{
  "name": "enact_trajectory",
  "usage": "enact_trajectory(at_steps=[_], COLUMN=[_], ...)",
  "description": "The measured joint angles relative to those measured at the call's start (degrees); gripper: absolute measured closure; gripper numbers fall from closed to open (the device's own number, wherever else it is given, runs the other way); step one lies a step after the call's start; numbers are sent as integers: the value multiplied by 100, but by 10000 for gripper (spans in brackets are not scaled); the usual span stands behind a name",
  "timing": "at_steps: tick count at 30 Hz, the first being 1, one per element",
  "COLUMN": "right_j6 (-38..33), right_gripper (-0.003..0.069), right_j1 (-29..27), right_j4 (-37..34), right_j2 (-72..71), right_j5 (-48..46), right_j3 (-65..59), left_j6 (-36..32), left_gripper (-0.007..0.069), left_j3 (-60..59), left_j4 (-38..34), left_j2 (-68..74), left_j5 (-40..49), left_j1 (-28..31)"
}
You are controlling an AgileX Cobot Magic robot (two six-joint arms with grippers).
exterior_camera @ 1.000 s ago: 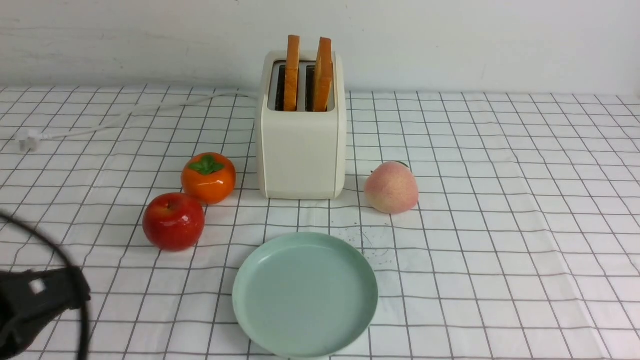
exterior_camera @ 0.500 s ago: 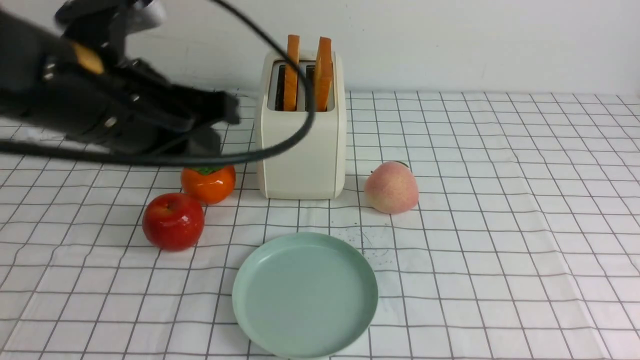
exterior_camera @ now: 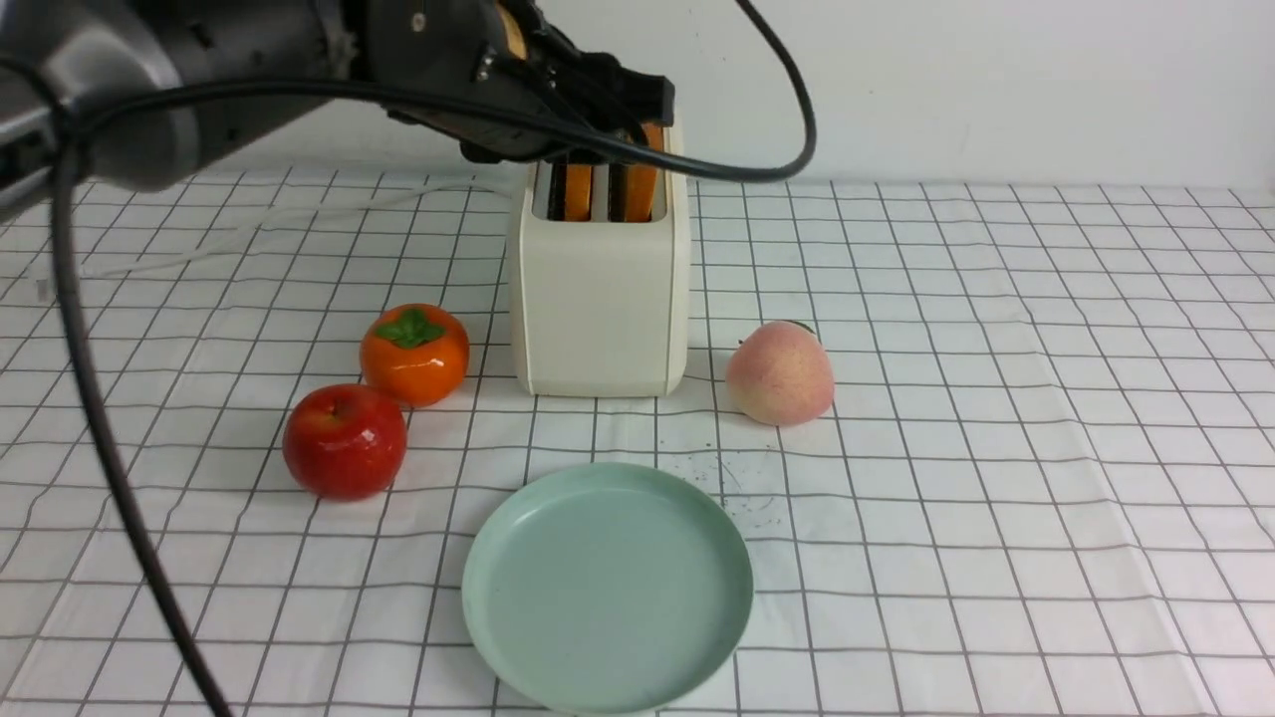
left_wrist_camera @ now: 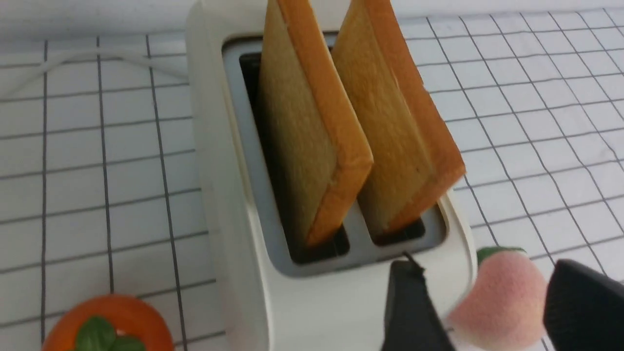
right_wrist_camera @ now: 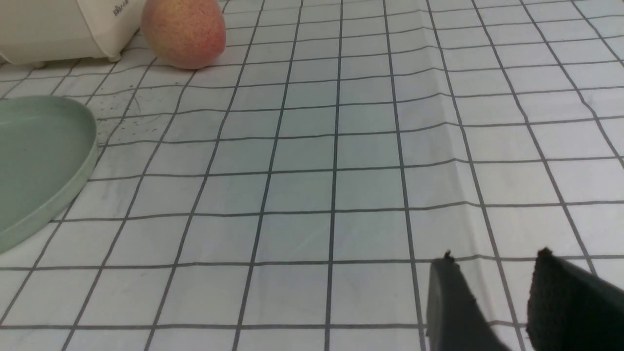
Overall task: Take toasted bread from bread machine on white checkered table place on plate.
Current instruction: 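Reach for a toast slice standing in the toaster with the left gripper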
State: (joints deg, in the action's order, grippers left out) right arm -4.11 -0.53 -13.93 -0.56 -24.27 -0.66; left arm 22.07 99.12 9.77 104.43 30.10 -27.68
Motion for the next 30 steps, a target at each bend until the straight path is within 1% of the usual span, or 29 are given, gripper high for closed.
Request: enact_trajectory(at_steps=[1, 2, 3, 4, 6, 10, 13, 18, 19, 20, 21, 23, 25, 26, 27, 30], right_j6=[0, 0, 0, 0, 0, 0, 0, 0, 0, 0, 0, 0, 0, 0, 0, 0], right_gripper=[418, 418, 418, 418, 418, 418, 418, 418, 418, 418, 418, 418, 418, 418, 418, 418], right_j1=[0, 0, 0, 0, 0, 0, 0, 0, 0, 0, 0, 0, 0, 0, 0, 0], right_j4=[0, 0, 0, 0, 0, 0, 0, 0, 0, 0, 0, 0, 0, 0, 0, 0], right_j2=[0, 0, 0, 0, 0, 0, 0, 0, 0, 0, 0, 0, 0, 0, 0, 0], right_j5=[0, 0, 0, 0, 0, 0, 0, 0, 0, 0, 0, 0, 0, 0, 0, 0], right_j3=[0, 0, 0, 0, 0, 0, 0, 0, 0, 0, 0, 0, 0, 0, 0, 0], left_j6=[8, 94, 105, 191, 276, 787, 1000, 1101, 1113, 1131, 1136, 1171, 1176, 1176, 1176, 1176], left_gripper=[207, 187, 186, 188, 197, 234, 242, 254, 269, 310, 317, 431, 559, 601, 624, 637], left_j3=[19, 177, 192, 288, 321, 380, 380, 380, 380, 380, 380, 380, 380, 380, 380, 380], left_j4=[28, 288, 321, 599, 786, 1332, 1440, 1502, 1504, 1517, 1517, 1523, 1527, 1544, 1544, 1544], left_j2=[0, 199, 199, 350, 410, 594, 705, 926, 954, 982, 982, 982, 952, 933, 880, 536], left_j5=[-12, -113, -124, -242, -305, -533, -631, -795, -829, -888, -903, -990, -1010, -1010, -995, -921], left_j1=[0, 0, 0, 0, 0, 31, 78, 123, 123, 123, 123, 123, 123, 123, 123, 123])
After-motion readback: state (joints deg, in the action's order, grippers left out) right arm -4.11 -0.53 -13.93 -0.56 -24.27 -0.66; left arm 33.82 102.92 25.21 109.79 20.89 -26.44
